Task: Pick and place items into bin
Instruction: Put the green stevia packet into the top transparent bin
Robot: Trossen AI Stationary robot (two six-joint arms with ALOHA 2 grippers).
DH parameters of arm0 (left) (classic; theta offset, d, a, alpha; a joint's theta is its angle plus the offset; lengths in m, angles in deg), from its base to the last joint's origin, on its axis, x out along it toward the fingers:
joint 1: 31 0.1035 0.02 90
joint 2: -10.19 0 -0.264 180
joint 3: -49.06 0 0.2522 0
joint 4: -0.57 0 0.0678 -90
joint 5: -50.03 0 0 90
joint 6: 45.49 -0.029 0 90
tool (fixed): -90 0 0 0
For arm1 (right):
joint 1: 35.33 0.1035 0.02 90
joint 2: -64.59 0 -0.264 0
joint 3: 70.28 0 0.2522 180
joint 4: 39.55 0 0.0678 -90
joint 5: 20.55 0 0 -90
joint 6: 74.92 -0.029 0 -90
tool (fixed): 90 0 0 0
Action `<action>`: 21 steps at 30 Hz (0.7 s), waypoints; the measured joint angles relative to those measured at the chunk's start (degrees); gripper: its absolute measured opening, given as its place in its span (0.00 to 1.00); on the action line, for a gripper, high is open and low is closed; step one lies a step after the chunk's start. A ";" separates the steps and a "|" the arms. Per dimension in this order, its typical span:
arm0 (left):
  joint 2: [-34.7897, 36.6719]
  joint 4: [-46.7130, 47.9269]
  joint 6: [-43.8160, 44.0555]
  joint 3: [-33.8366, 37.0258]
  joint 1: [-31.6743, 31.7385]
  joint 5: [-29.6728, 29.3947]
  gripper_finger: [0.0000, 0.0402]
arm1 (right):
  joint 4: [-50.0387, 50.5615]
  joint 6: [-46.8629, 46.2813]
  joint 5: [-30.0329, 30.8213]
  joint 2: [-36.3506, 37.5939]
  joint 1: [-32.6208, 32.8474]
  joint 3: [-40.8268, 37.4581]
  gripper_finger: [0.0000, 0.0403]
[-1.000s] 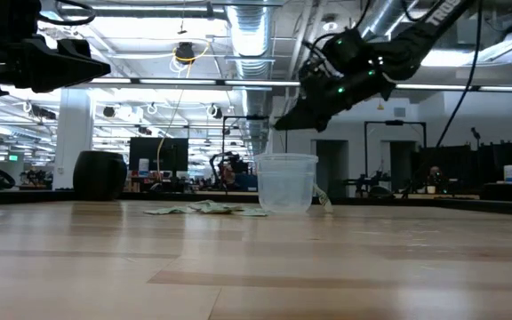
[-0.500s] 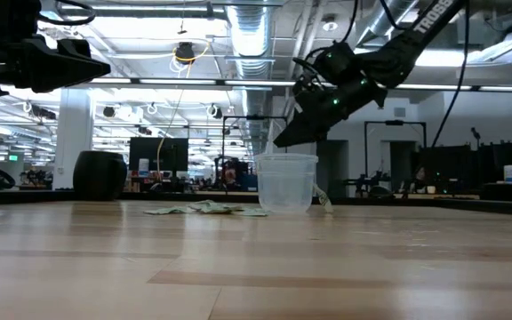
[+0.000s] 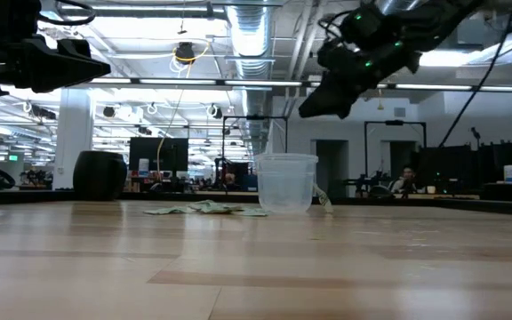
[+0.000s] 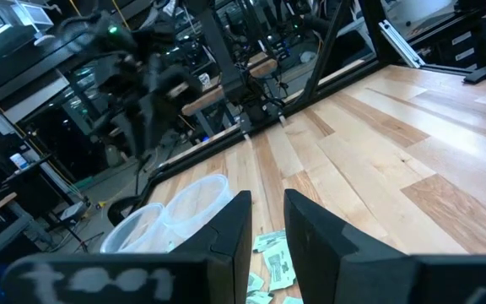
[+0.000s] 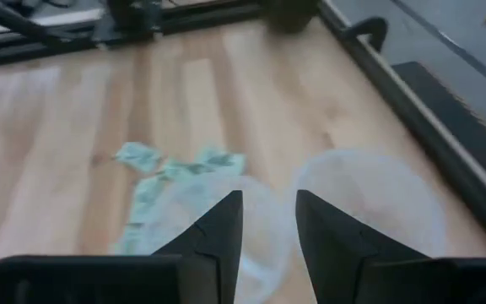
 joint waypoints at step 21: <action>0.01 0.00 0.01 -0.01 0.00 0.00 0.15 | -18.31 -15.63 12.62 4.98 14.24 -24.31 0.27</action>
